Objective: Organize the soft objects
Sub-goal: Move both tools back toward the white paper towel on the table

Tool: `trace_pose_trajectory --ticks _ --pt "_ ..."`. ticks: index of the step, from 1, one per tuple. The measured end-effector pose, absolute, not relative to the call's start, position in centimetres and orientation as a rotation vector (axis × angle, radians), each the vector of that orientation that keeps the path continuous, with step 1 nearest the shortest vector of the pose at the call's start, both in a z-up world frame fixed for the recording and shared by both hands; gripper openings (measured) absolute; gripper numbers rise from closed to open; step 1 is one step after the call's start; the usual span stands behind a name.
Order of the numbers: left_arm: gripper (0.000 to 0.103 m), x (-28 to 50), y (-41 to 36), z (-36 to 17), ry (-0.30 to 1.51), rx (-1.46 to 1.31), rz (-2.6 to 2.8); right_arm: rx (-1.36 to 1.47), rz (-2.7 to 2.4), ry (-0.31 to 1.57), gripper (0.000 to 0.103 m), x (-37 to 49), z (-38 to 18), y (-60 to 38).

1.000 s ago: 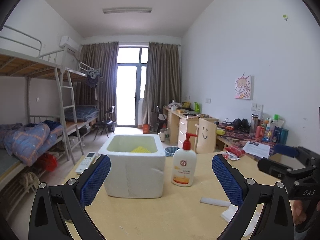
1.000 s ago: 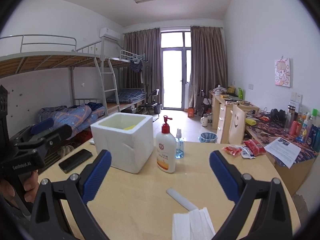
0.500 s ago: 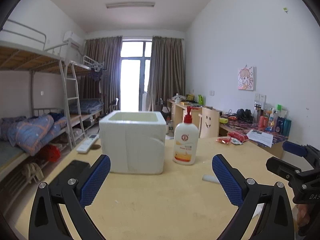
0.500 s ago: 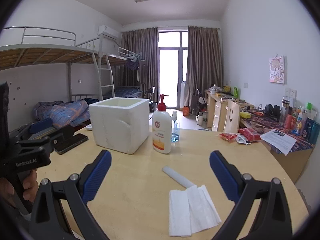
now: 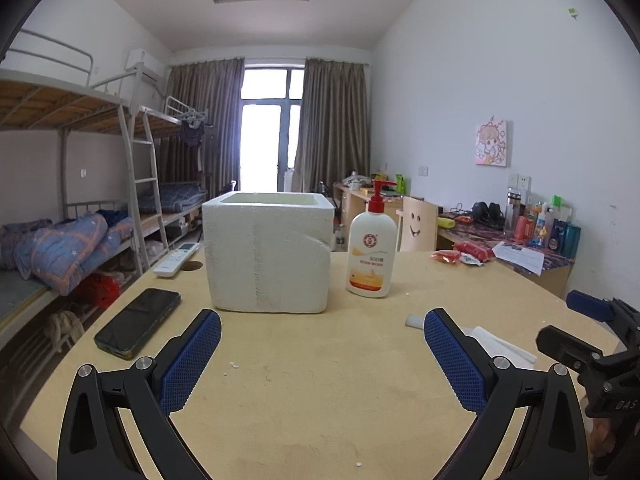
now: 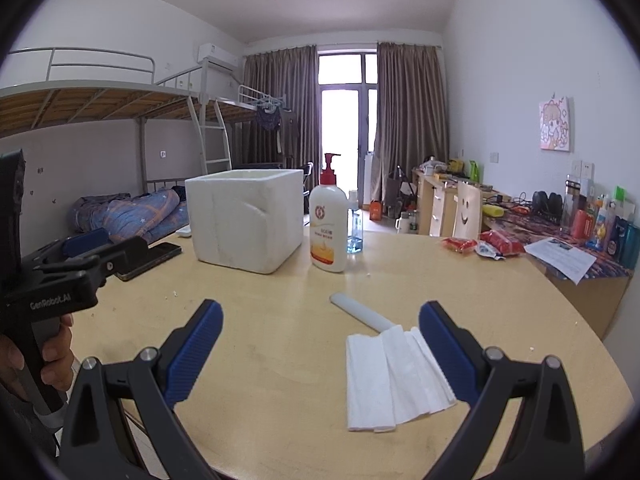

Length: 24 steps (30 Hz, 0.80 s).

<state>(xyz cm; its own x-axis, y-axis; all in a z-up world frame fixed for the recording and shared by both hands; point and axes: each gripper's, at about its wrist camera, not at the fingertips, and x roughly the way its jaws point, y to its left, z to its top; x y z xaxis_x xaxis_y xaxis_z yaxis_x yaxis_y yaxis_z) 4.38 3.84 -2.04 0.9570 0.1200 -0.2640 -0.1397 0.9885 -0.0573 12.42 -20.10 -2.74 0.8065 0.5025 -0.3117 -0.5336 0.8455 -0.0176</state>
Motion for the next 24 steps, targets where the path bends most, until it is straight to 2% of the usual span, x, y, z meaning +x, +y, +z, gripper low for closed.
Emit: trace_pose_trajectory --ticks 24 --pt "0.102 8.4 -1.1 -3.1 0.338 -0.054 -0.087 -0.062 0.381 0.397 0.1 14.0 -4.6 -24.5"
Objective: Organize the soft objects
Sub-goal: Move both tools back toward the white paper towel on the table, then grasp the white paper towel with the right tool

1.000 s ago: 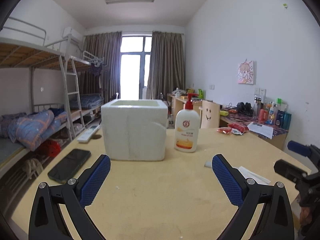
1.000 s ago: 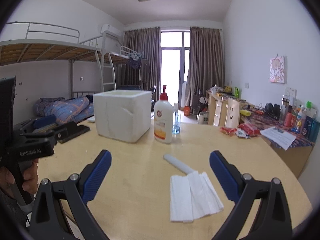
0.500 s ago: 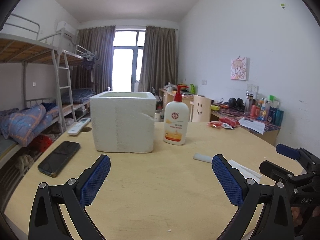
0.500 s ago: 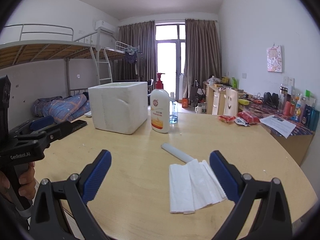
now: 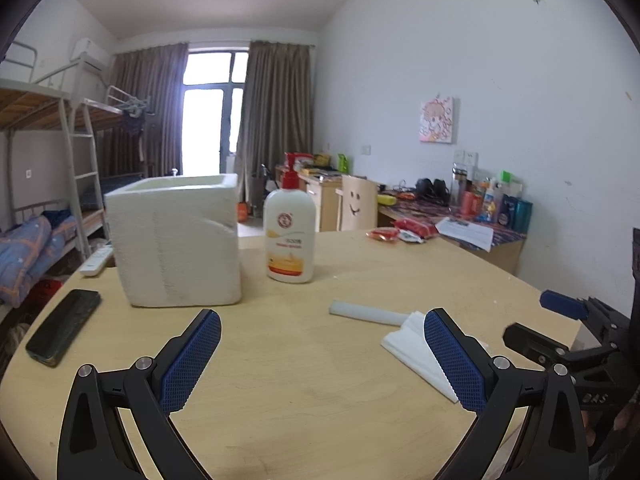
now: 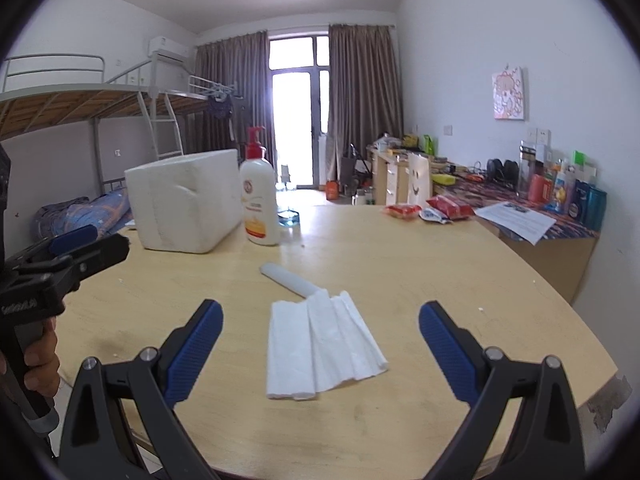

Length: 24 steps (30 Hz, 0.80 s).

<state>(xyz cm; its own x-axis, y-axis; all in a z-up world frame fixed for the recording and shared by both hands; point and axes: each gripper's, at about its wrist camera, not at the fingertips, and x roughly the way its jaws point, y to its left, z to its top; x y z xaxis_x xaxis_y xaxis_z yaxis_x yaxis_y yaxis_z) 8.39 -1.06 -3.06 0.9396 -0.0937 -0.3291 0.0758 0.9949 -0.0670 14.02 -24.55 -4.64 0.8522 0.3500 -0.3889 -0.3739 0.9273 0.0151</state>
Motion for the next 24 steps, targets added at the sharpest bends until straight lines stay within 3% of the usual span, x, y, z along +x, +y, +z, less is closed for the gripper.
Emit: trace_pose_trajectory --ticks 21,24 --pt "0.102 14.4 -1.6 -4.6 0.491 -0.007 -0.174 -0.111 0.416 0.585 0.1 18.6 -7.6 -23.3" --pt "0.102 15.1 -1.6 -4.7 0.509 -0.005 -0.167 -0.121 0.422 0.623 0.095 19.3 -8.1 -22.9"
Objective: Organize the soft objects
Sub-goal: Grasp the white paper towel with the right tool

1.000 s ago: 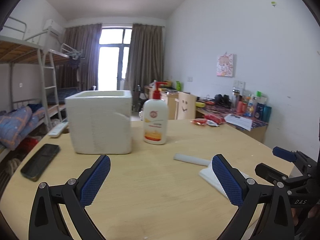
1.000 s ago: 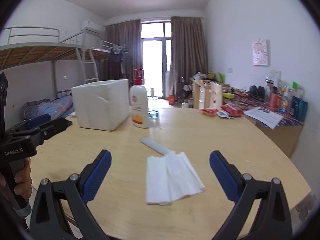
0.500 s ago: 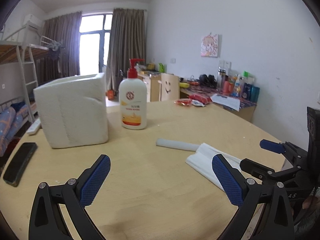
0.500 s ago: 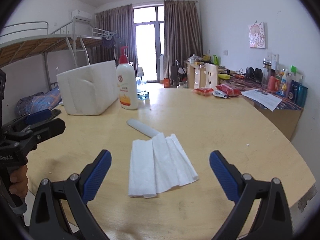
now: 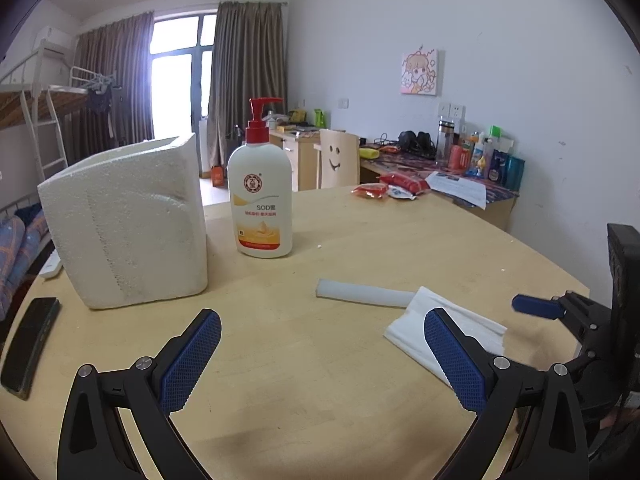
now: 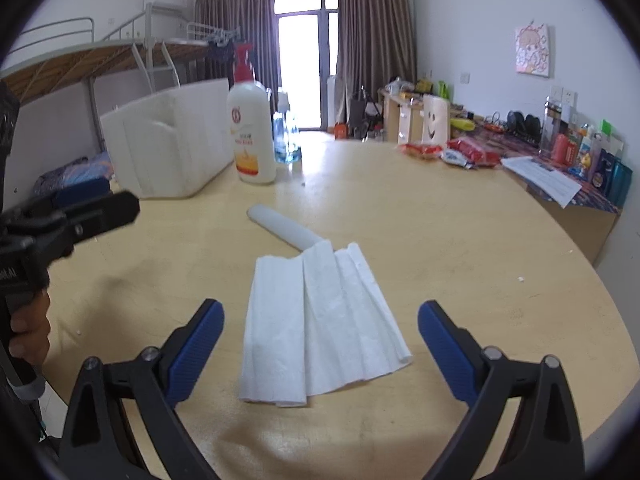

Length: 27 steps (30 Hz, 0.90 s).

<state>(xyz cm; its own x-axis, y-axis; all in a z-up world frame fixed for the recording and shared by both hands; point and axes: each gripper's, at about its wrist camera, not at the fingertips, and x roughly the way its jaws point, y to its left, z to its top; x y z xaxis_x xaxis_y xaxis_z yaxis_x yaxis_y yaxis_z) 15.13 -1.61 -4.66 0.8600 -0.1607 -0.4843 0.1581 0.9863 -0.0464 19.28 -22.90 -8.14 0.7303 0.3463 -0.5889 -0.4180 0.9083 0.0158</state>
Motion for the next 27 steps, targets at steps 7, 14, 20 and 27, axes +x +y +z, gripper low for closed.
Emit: trace_pose_trajectory --ticks 7,14,20,27 --pt "0.102 16.3 -1.7 -4.9 0.53 0.002 -0.161 -0.132 0.428 0.736 0.076 20.9 -9.8 -22.7" --pt "0.102 17.2 -1.6 -5.1 0.554 -0.008 -0.161 -0.176 0.421 0.762 0.063 21.4 -10.1 -22.3" --pt "0.101 18.1 -2.0 -5.2 0.571 -0.003 -0.16 -0.189 0.397 0.762 0.033 21.5 -9.9 -23.2" --pt "0.101 19.0 -3.7 -5.4 0.587 0.027 -0.172 -0.102 0.39 0.756 0.008 22.0 -9.6 -25.2"
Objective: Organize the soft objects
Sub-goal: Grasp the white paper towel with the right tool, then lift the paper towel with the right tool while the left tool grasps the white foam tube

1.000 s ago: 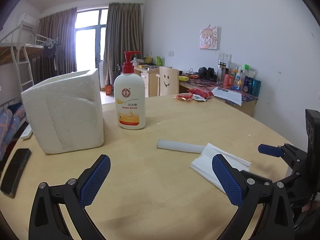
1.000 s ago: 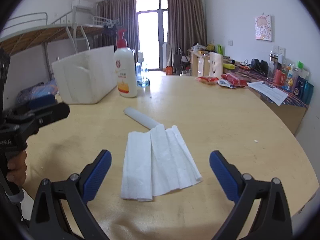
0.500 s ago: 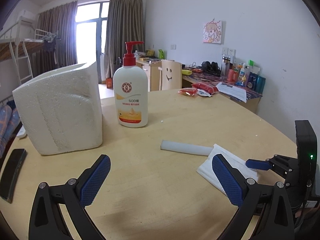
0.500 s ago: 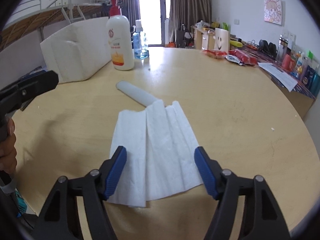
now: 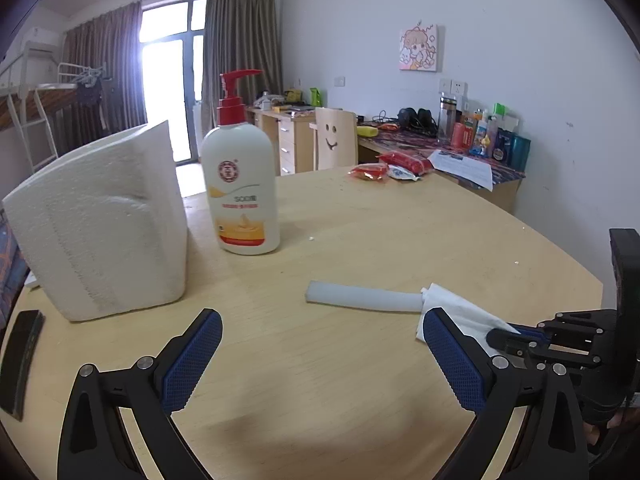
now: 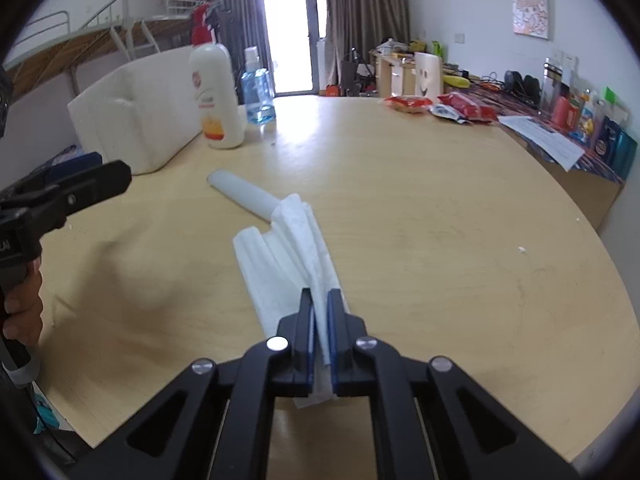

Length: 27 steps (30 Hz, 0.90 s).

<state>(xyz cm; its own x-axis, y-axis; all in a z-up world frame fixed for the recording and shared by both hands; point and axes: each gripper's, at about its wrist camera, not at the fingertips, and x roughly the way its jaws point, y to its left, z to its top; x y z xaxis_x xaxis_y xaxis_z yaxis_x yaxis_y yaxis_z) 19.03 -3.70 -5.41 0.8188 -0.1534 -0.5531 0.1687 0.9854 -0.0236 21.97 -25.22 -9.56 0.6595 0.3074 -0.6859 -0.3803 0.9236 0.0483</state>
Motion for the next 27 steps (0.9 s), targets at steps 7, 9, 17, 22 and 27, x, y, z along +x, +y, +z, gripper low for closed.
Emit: trace_pose_trajectory --ticks 7,9,17,22,27 --pt "0.101 20.0 -5.0 -5.3 0.601 0.033 -0.183 -0.076 0.382 0.7 0.008 21.6 -8.2 -26.7" --pt "0.101 20.4 -5.5 -5.4 0.61 0.043 -0.187 -0.071 0.379 0.697 0.008 21.7 -8.2 -27.1" --pt "0.097 22.4 -7.1 -6.1 0.672 0.001 -0.123 -0.038 0.374 0.686 0.008 22.1 -8.4 -28.6" --pt "0.089 23.4 -9.2 -6.5 0.686 -0.006 -0.073 -0.026 0.377 0.687 0.008 22.5 -8.4 -29.6" --pt "0.086 24.5 -10.5 -6.9 0.719 -0.049 -0.006 -0.02 0.385 0.682 0.008 22.7 -8.3 -30.6"
